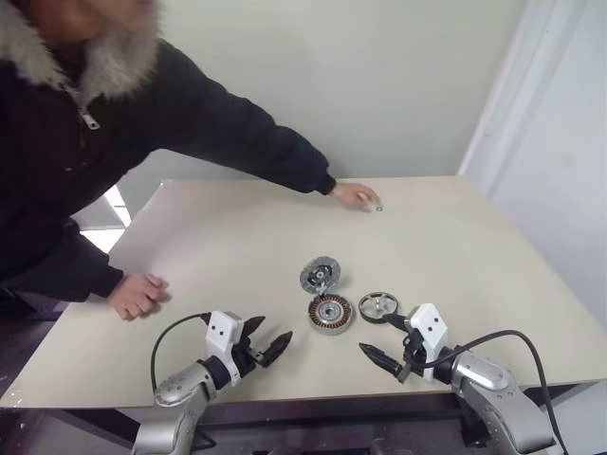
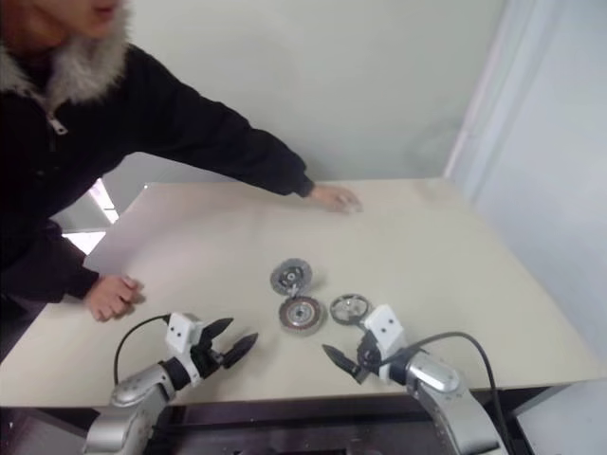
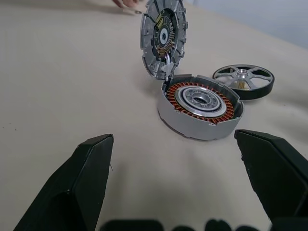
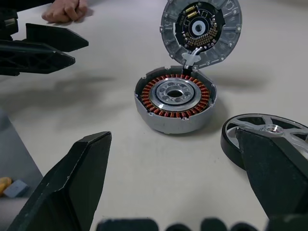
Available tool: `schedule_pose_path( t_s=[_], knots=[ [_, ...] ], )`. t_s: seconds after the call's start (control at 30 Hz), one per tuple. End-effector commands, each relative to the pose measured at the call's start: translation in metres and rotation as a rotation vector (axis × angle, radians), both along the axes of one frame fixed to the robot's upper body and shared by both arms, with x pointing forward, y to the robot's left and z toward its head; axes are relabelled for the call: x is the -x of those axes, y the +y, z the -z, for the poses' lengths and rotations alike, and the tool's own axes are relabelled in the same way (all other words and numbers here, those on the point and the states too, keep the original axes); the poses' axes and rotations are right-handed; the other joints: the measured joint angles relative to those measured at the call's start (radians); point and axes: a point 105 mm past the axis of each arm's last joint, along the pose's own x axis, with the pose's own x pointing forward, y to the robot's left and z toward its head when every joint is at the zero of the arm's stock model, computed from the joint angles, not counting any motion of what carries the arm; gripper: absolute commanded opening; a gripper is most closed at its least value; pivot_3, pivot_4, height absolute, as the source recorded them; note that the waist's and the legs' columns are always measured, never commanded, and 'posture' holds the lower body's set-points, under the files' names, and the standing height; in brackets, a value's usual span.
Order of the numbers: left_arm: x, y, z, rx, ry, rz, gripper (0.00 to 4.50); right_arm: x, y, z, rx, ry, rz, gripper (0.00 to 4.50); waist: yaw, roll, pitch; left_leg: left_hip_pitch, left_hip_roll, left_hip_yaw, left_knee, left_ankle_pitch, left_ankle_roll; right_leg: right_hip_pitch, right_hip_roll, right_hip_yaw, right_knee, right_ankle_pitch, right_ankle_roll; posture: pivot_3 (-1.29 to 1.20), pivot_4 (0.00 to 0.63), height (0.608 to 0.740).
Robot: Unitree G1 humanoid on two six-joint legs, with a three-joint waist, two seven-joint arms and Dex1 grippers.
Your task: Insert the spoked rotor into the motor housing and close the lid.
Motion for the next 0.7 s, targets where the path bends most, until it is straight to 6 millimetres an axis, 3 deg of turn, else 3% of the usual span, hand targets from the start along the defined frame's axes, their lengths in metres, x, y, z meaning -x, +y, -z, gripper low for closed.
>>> schedule_pose_path(
  t_s=[0.03,0.3,0.7],
  knots=[
    [-0.003,-0.003,-0.009,-0.002,-0.044,0.024,4.45,-0.001,0.001,-0.012,-0.011,-0.052,-0.002,4.5,0.0,0.0,0.0,0.0,0.0,0.0,0.0,0.0,0.0,0.0,0.0,0.0,0.0,0.0,0.0,0.0,0.0,0.74],
    [-0.005,-0.002,-0.011,-0.012,-0.043,0.045,4.45,-0.001,0.002,-0.012,-0.019,-0.053,0.006,4.5,0.0,0.0,0.0,0.0,0.0,0.0,0.0,0.0,0.0,0.0,0.0,0.0,0.0,0.0,0.0,0.0,0.0,0.74],
    [-0.002,0.017,-0.006,-0.055,-0.003,0.032,4.45,0.002,0.004,-0.009,-0.026,-0.041,0.0,4.5,0.0,0.0,0.0,0.0,0.0,0.0,0.0,0.0,0.0,0.0,0.0,0.0,0.0,0.0,0.0,0.0,0.0,0.74]
  ],
)
